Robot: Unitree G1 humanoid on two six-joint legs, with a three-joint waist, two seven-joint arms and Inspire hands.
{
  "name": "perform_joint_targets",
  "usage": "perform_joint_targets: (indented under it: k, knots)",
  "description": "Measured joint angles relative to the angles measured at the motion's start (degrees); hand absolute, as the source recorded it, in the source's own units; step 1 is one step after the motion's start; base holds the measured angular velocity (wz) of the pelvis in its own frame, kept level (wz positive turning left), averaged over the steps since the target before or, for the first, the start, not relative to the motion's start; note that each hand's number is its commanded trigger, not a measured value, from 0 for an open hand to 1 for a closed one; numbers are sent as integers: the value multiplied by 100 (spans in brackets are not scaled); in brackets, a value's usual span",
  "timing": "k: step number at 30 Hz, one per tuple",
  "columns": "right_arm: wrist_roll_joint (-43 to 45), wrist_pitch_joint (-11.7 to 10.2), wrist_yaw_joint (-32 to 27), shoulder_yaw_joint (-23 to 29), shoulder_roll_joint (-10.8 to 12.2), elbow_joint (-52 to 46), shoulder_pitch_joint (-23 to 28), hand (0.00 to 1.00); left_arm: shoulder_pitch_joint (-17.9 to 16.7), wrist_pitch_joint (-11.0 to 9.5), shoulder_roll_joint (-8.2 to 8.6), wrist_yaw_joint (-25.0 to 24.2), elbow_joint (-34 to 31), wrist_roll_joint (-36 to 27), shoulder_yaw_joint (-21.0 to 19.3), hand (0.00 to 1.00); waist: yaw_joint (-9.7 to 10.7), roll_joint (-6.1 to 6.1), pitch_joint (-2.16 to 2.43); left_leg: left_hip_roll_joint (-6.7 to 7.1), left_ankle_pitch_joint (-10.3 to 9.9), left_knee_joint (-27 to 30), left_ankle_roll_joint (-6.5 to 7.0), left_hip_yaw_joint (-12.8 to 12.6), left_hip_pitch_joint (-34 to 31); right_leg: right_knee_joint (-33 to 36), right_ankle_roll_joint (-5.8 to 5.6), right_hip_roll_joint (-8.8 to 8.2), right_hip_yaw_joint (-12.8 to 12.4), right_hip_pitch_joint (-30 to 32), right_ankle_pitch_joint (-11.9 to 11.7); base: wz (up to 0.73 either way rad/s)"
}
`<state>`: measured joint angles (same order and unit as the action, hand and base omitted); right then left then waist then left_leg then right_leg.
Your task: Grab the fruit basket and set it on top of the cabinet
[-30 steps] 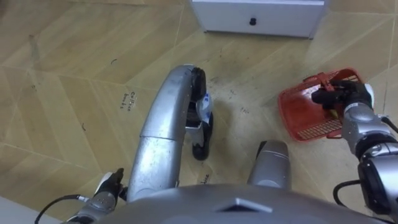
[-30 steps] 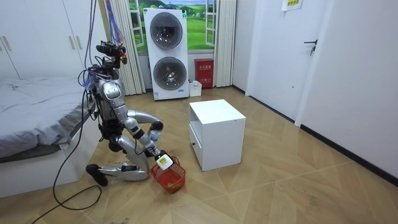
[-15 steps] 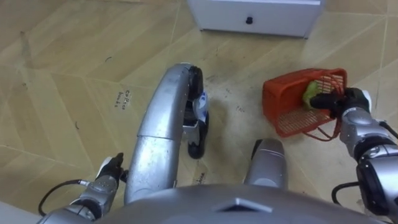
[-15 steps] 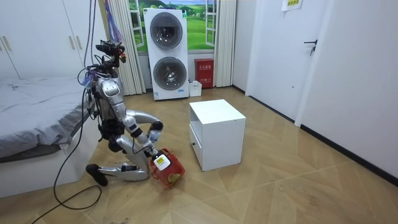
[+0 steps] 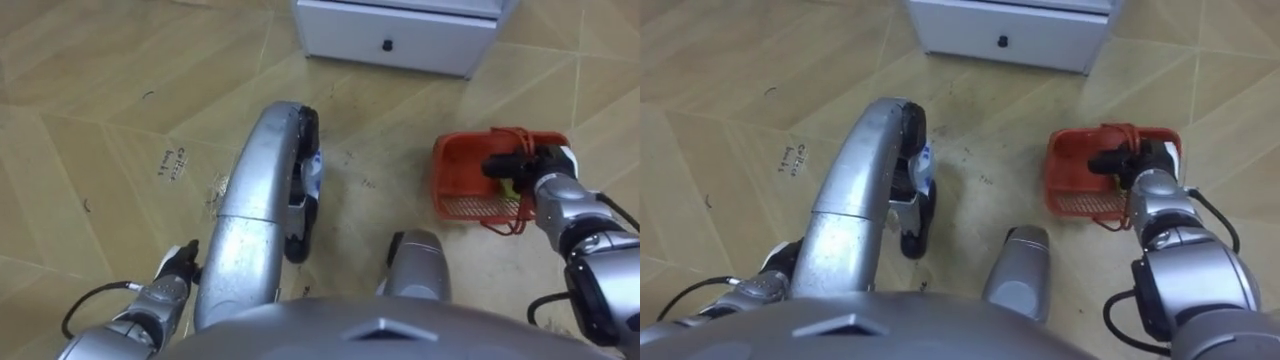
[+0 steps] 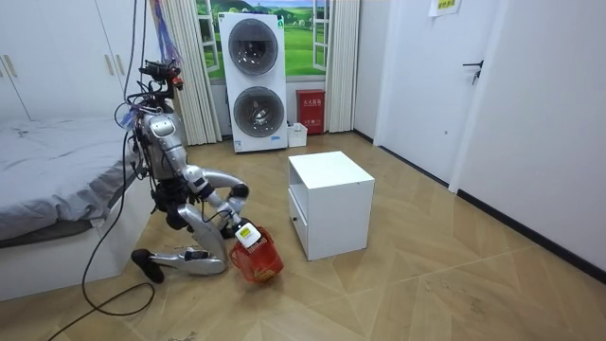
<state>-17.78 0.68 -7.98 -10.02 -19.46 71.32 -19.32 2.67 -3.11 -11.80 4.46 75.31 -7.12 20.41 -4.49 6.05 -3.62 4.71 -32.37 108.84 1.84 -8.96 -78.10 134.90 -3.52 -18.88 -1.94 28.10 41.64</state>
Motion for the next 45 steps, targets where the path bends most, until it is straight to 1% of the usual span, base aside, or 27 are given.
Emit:
perform_joint_targets:
  k: [4,6,13,16,18,19,21,22,24,25,26,27,28,29,30,32,33,34,35,37,38,39,41,42,43,44,45]
  knots:
    - [10,26,-1,1,4,-373,-1,100,66,0,-20,0,12,-2,-108,0,8,2,3,28,-61,44,109,2,66,-105,2,-20,67,-167,-1,8]
    - [11,33,-34,7,8,-615,-4,100,93,0,-28,9,3,1,-244,0,80,6,6,121,-119,45,167,22,135,-241,-1,-25,124,-322,0,13]
    - [57,62,-143,4,47,-1080,-217,100,233,110,-40,41,-59,50,-500,0,96,-25,26,67,-158,-325,264,142,172,-1077,-45,430,9,-168,41,-3]
    - [98,65,-143,-2,67,-1140,-467,100,295,239,-36,51,-217,45,-671,0,90,-61,35,-48,-106,-986,289,164,488,-2019,-111,518,-80,-90,94,-38]
    - [129,63,-174,-3,79,-1175,-666,100,369,326,-36,122,-232,54,-833,0,67,-105,49,-148,22,-1673,286,167,886,-3012,-111,604,-188,-175,94,-51]
    - [133,63,-192,-1,80,-1226,-677,100,338,359,-40,128,-237,54,-895,0,69,-107,51,-133,88,-1872,302,169,1000,-3293,-111,600,-193,-241,94,-43]
    - [132,63,-234,2,99,-1477,-661,100,332,421,-62,137,-243,54,-1045,0,111,-123,57,-96,348,-2578,321,237,1473,-4509,-115,638,-199,-620,86,-43]
    - [134,63,-243,1,122,-1535,-636,100,316,447,-69,136,-242,52,-1130,0,110,-139,57,-102,421,-2687,349,291,1593,-4845,-120,662,-189,-773,79,-59]
    - [248,65,-272,2,247,-1857,-451,100,95,586,-149,145,-360,106,-1393,0,111,-157,67,-215,928,-2683,421,436,1934,-6158,-138,693,-125,-1554,-5,-59]
    - [275,65,-272,3,256,-1969,-378,100,-15,617,-169,146,-472,122,-1451,0,87,-156,63,-155,989,-2687,404,383,1942,-6419,-150,671,-109,-1769,-66,-13]
    - [307,67,-337,96,140,-2301,-116,100,-170,649,-208,146,-710,203,-1462,0,167,18,165,145,764,-3323,423,157,2051,-6719,-240,518,-107,-1949,-148,76]
    - [337,71,-404,313,-71,-2610,77,100,-171,659,-214,141,-947,202,-1474,0,345,101,294,262,578,-3763,620,-101,2199,-6776,-291,375,-49,-1941,-291,110]
    - [407,79,-449,439,-142,-2692,127,100,-131,679,-190,145,-1038,202,-1500,0,388,96,299,210,521,-3885,713,-338,2286,-6782,-290,373,-25,-1928,-468,98]
    - [486,89,-530,606,-112,-2720,167,100,-93,712,-165,158,-1168,180,-1625,0,341,80,303,158,488,-4214,773,-422,2515,-6706,-281,427,-95,-1794,-1030,-6]
    - [551,89,-524,609,36,-2772,221,100,-98,739,-158,213,-1226,154,-1790,0,146,58,290,69,511,-4656,731,-356,2887,-6462,-193,563,-250,-1473,-1291,-54]
    - [713,51,-504,520,211,-2804,520,100,-120,765,-128,398,-1114,153,-1907,0,-47,-82,275,-3,703,-5523,483,6,3719,-6114,-127,743,-204,-1057,-1327,-102]
    - [764,20,-504,486,255,-2931,756,100,-211,760,-108,477,-1056,153,-2001,0,-124,-180,262,-26,916,-6166,336,314,4335,-6252,-123,740,-113,-769,-1328,-100]
    - [764,-28,-510,470,263,-2973,846,100,-279,740,-111,518,-1047,143,-2006,0,-118,-230,244,-52,1031,-6494,274,460,4634,-6458,-117,738,-57,-675,-1332,-85]
    - [778,-174,-522,459,254,-2983,965,100,-414,673,-111,551,-1041,97,-2021,0,-101,-364,196,-140,1245,-7067,149,749,5181,-7158,-90,760,112,-534,-1348,-59]
    - [893,-227,-583,472,247,-3053,1085,100,-579,524,-131,604,-1019,97,-2020,0,26,-365,202,-235,1528,-7685,-19,980,5692,-8750,-75,754,377,-381,-1586,-25]
    - [943,-247,-671,542,246,-3216,1197,100,-615,410,-141,624,-1019,100,-2023,0,91,-301,205,-269,1541,-7767,-67,1032,5822,-9941,-158,816,393,-399,-2077,31]
    - [964,-256,-783,630,243,-3300,1264,100,-616,337,-46,635,-1028,107,-2022,0,143,-393,220,-393,1491,-7760,-194,968,5863,-9985,-45,923,574,-487,-2375,30]
    - [929,-255,-850,619,327,-3390,1249,100,-788,209,12,622,-1124,115,-2025,0,85,-406,234,-662,1606,-8013,-349,742,5987,-10412,133,1110,686,-821,-2492,16]
    - [920,-260,-853,620,375,-3539,1264,100,-892,152,13,618,-1135,113,-2026,0,107,-388,245,-694,1667,-8238,-383,724,6034,-10665,190,1196,651,-1004,-2532,22]
    - [907,-260,-858,626,369,-3610,1263,100,-926,151,13,618,-1152,114,-2025,0,106,-378,239,-654,1708,-8392,-401,722,6020,-10762,197,1221,632,-1079,-2540,45]
    - [910,-264,-877,634,341,-3712,1255,100,-1015,175,12,625,-1248,154,-2025,0,104,-360,245,-542,1940,-8732,-304,726,5900,-10901,198,1233,621,-1195,-2541,45]
    - [943,-264,-893,638,382,-3795,1283,100,-1177,209,0,640,-1355,277,-2036,0,101,-276,313,-512,2150,-8772,-174,587,5918,-11062,155,1204,630,-1311,-2565,49]
